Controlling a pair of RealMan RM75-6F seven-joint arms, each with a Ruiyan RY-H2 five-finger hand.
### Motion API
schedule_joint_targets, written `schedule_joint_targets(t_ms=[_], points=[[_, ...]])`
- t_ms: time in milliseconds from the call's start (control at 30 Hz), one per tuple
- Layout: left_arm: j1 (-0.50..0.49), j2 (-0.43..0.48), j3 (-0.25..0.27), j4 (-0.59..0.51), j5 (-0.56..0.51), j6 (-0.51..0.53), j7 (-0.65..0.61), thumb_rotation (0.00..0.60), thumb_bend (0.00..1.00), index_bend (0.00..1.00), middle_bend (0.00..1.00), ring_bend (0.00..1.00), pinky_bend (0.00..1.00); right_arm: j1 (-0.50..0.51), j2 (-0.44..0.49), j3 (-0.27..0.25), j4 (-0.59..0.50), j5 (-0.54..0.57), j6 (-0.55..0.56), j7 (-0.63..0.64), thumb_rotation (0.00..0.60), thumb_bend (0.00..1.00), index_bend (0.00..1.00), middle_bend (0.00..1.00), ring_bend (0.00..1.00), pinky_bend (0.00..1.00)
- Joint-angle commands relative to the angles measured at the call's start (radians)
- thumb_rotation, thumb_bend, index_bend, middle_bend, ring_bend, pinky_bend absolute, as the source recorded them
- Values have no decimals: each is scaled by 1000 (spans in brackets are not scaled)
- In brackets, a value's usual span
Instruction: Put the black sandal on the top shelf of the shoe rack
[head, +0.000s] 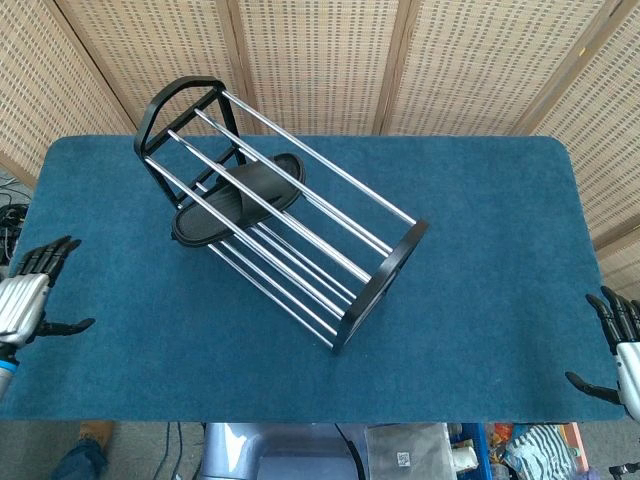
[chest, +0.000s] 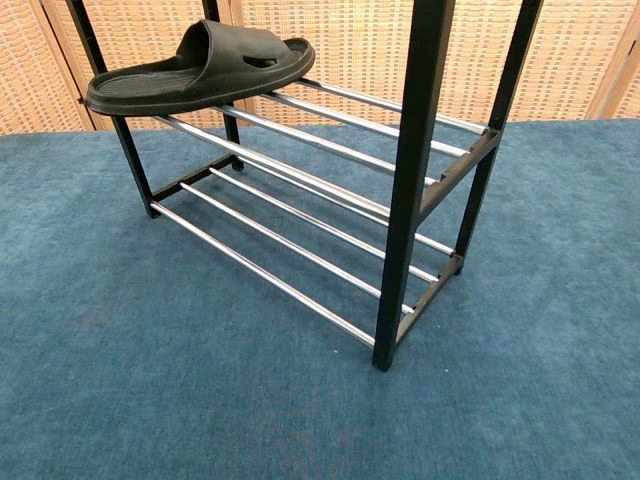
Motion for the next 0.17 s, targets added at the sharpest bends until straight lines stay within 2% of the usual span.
schedule_joint_targets(t_ms=[33,167], points=[[128,-114,61,104,95,249,-27,600,145,0,0,0,0,-3,-5,-2,-1,-7,9,-10,600,0,0,0,0,0],[169,-175,77,90,89,354,88,600,144,0,0,0,0,-5,-10,-3,2,-14,16,-20,600,0,0,0,0,0]])
